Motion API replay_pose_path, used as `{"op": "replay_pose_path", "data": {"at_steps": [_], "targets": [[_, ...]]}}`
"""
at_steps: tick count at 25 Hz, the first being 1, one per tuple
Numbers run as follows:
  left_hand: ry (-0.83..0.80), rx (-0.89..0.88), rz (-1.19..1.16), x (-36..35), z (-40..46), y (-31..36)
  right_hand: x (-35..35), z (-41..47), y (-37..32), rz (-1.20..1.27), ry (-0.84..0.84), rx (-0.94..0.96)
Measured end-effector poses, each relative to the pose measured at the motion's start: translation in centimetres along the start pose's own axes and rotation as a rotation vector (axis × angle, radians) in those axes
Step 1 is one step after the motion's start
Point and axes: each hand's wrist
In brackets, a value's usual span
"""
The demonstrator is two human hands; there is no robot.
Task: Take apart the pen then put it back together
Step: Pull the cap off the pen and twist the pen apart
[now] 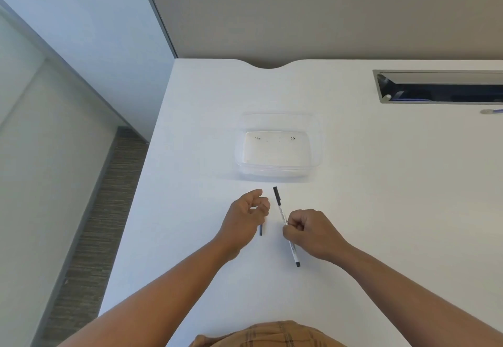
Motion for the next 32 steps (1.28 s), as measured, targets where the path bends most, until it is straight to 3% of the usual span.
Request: {"op": "replay_pose_path", "data": {"at_steps": [3, 8, 14, 19, 22, 25, 28, 32], "targets": [[-0.055, 0.049, -0.23, -0.3, 0.2, 0.9, 0.1, -0.3, -0.5, 0.019, -0.055, 0.055], [-0.011, 0.061, -0.331, -0.1, 0.1, 1.2, 0.6, -0.7, -0.7, 0.064, -0.1, 0.055], [0.145, 0.141, -0.556, 0.7, 0.2, 1.0, 2.3, -0.7, -1.4, 0.44, 0.009, -0.059], [0.011, 0.189, -0.52, 0.1, -0.6, 0.5, 2.8, -0.4, -2.4, 0.835, 0.154, -0.152], [-0.133, 0.192, -0.396, -0.4, -1.3, 0.3, 2.6, -0.2, -3.2, 0.832, 0.183, -0.108], [-0.219, 0.087, -0.062, -0.7, -1.7, 0.3, 2.2, -0.1, -3.6, 0.775, 0.205, -0.038], [-0.063, -0.103, 0.195, -0.9, -1.8, 1.0, 1.5, -0.1, -3.2, 0.53, 0.193, 0.01], [-0.006, -0.277, 0.172, -0.4, -1.3, 1.9, 0.6, -0.2, -2.2, 0.209, 0.113, 0.104]]}}
Point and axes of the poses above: each hand's wrist, its own z-axis towards the middle knuckle, its own x-axis out of the back of the hand, y = z × x, and after that the axes turned 6 degrees about -z, right-handed
